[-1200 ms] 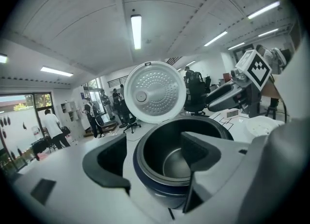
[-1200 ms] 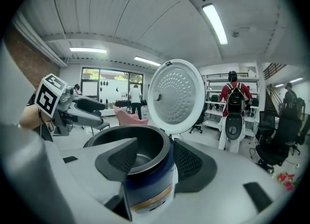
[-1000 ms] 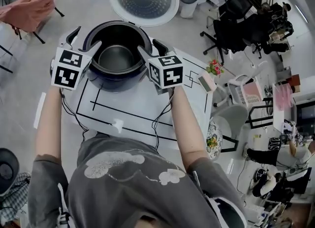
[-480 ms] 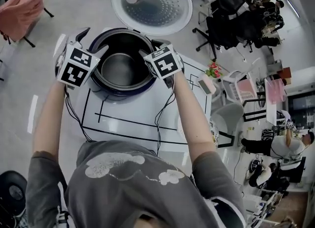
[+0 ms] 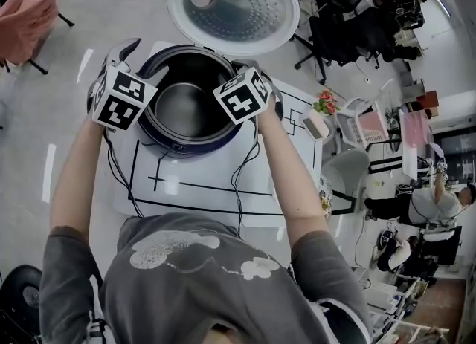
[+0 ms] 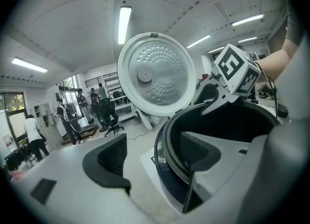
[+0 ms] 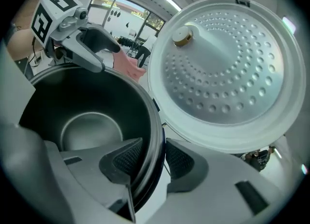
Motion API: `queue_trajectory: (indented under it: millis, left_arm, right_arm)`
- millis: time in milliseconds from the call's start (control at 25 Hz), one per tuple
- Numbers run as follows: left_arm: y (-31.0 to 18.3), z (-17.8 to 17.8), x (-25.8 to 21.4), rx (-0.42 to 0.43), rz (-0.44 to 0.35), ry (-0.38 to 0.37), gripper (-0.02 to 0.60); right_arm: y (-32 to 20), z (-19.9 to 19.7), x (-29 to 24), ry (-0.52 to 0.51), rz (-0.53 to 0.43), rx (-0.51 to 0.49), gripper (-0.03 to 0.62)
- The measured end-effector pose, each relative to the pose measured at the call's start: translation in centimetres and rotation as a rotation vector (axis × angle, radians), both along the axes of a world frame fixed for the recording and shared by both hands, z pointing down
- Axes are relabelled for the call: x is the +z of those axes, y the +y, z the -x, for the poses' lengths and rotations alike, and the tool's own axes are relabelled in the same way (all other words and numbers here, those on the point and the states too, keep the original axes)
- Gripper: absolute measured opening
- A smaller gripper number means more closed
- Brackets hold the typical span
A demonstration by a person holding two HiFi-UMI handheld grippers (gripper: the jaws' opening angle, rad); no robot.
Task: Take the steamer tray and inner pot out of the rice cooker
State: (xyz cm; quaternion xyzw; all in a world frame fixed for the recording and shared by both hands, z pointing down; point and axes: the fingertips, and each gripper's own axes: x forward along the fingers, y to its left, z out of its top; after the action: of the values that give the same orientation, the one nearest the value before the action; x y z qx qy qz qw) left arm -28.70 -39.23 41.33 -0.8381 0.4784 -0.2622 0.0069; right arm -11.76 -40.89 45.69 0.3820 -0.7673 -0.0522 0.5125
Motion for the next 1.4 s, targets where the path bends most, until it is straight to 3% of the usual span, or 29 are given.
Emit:
queue_trajectory:
  millis: [240, 440, 680, 920, 1000, 1120, 1240, 1400]
  left_arm:
    - [-0.7, 0.3, -0.6, 0.004, -0.005, 0.002, 0.351]
    - [-1.1, -0.3, -1.4, 0.049, -0.003, -0.015, 0.351]
    - [-1.4, -3.5, 1.0, 0.215, 0.096, -0.167, 0.351]
    - [-3.1, -4.9, 2.2, 0.259, 0.134, -0.282, 0.339]
    - [-3.5, -4.9, 2.4, 0.256, 0.142, -0.300, 0.317]
    - [-4.0, -4.9, 2.8, 0.258, 0.143, -0.358, 0.224]
    - [-3.9, -5.0, 3.2, 0.285, 0.142, -0.414, 0.211]
    - [-3.4, -5.6, 3.8, 0.333, 0.156, -0.473, 0.130]
  right_arm:
    - [0.2, 0.8, -1.2, 0.033, -0.056, -0.030, 0.139]
    - [0.3, 1.3, -2.5, -0.065, -0.036, -0.030, 0.123]
    - [0.1, 1.9, -3.7, -0.193, -0.016, -0.043, 0.113]
    - [0.3, 2.7, -5.6, -0.259, -0.033, -0.073, 0.106]
    - [0.5, 3.0, -6.1, -0.257, -0.046, -0.094, 0.106]
    - [0.7, 3.1, -6.3, -0.254, -0.051, -0.103, 0.106]
    - [0.7, 3.0, -6.3, -0.261, -0.044, -0.097, 0.104]
    - [0.6, 3.3, -6.5, -0.267, -0.050, -0.105, 0.104]
